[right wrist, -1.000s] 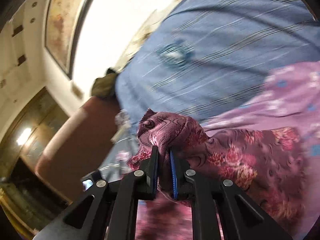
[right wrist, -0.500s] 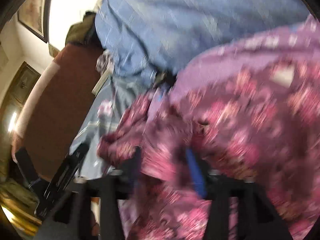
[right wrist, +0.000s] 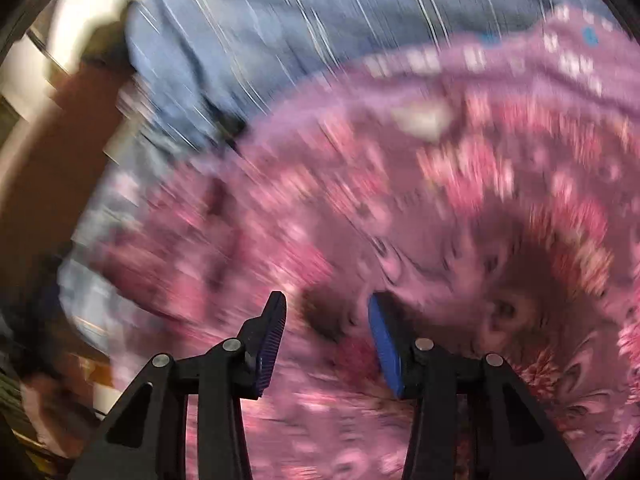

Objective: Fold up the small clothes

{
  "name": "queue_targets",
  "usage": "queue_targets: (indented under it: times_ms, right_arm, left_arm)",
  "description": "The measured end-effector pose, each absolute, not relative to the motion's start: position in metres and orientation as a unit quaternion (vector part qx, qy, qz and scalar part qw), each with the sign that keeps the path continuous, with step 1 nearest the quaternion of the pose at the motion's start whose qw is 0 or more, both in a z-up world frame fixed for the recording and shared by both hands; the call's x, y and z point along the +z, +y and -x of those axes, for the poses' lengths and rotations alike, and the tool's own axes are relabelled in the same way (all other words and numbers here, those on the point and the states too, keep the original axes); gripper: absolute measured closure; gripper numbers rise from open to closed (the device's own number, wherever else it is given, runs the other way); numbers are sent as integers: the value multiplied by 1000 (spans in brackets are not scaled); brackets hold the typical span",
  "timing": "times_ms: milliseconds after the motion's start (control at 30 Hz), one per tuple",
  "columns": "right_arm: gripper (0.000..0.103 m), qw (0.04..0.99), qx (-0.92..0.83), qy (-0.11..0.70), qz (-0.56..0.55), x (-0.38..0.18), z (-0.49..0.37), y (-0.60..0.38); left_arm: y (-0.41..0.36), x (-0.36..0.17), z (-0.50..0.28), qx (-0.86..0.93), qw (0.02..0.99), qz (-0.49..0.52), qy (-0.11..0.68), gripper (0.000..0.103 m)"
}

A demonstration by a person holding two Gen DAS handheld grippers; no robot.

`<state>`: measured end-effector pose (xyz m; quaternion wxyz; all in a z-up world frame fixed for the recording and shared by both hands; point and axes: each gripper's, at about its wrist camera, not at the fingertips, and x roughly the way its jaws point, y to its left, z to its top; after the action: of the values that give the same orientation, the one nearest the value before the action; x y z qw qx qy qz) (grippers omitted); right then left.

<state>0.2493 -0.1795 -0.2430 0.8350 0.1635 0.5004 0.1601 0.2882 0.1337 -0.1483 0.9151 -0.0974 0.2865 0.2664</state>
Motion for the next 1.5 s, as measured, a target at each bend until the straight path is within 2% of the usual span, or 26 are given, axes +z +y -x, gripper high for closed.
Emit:
queue_targets:
  times_ms: [67, 233, 400, 567, 833, 1000, 1033, 1067, 1100, 1133, 1167, 1200, 1233, 1300, 1500]
  right_arm:
    - [59, 831, 168, 508, -156, -234, -251, -178]
    - [57, 851, 193, 467, -145, -217, -244, -181]
    - [56, 827, 194, 504, -156, -231, -244, -185]
    - [56, 826, 203, 506, -144, -234, -238, -184]
    - [56, 818, 226, 507, -149, -237, -238, -193]
    - [56, 814, 232, 510, -152, -237, -239, -194]
    - [56, 815, 232, 509, -149, -237, -238, -194]
    - [56, 816, 231, 509, -145, -236, -237, -194]
    - [56, 818, 231, 508, -142, -236, -236, -193]
    - [56, 818, 231, 508, -140, -236, -235, -193]
    - [56, 819, 231, 507, -137, -235, -234, -193]
    - [56, 820, 230, 507, -136, -235, -233, -193]
    - [56, 820, 230, 507, -136, -235, -233, -193]
    - [56, 820, 227, 507, -137, -235, -233, -194]
    - [55, 824, 226, 501, -138, -231, -235, -192]
  left_arm:
    - [155, -151, -287, 281, 907, 124, 288, 4]
    - [200, -155, -286, 294, 898, 182, 271, 4]
    - [221, -158, -301, 264, 900, 220, 268, 4]
    - [224, -168, -339, 220, 898, 228, 306, 4]
    - [191, -181, -405, 177, 890, 132, 398, 5]
    - [160, -204, -423, 245, 865, -42, 435, 3]
    - [164, -217, -428, 260, 850, -58, 454, 11]
    - [171, -225, -430, 260, 842, -52, 471, 35]
    - [182, -232, -431, 249, 836, -23, 489, 44]
    - [189, -229, -428, 239, 846, -4, 476, 48]
    - [193, -223, -424, 228, 857, 12, 463, 75]
    - [202, -219, -422, 207, 863, 47, 459, 88]
    - [209, -216, -420, 187, 868, 84, 452, 94]
    - [221, -207, -412, 154, 879, 151, 426, 96]
    - [201, -152, -384, 101, 938, 97, 318, 97]
